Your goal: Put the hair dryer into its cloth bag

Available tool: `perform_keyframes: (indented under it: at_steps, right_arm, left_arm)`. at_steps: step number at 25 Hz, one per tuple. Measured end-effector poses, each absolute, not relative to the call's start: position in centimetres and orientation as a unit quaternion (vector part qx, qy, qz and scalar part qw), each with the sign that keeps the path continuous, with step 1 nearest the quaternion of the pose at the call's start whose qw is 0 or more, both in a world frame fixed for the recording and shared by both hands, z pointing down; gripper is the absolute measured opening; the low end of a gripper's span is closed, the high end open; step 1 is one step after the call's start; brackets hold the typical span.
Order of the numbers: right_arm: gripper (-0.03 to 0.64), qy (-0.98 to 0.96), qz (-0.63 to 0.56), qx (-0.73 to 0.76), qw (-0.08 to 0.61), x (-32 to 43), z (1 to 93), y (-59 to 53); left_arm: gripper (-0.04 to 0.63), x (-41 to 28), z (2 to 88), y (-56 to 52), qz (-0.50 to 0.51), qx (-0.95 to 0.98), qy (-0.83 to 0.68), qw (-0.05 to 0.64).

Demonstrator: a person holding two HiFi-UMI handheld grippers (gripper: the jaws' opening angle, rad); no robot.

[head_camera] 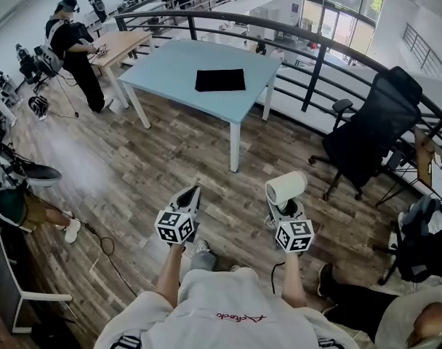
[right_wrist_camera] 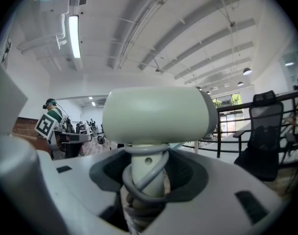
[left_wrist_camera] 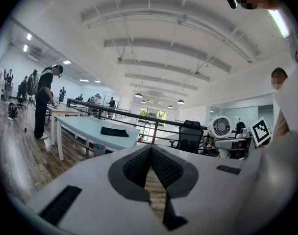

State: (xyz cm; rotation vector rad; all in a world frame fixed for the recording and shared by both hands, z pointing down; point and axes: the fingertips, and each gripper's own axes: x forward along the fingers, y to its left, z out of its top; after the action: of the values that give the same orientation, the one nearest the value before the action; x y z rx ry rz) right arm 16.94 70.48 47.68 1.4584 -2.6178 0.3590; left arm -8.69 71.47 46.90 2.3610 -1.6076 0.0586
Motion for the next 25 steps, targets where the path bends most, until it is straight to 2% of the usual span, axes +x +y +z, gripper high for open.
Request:
perform_keyframes:
  at_steps: [13, 25]
  right_arm:
    - [0.216, -0.868, 0.115, 0.478, 0.066, 15.6, 48.7, 66.4]
    - [0.215, -0.861, 0.116, 0.491, 0.068, 12.4, 48.7, 54.5]
  left_arm:
    - [0.006, -9.6, 48.7, 67.8, 0.017, 0.817, -0.556, 0.152]
    - [0.006, -12.8, 49.5, 55.2, 0.003, 0.822, -0.546, 0.165]
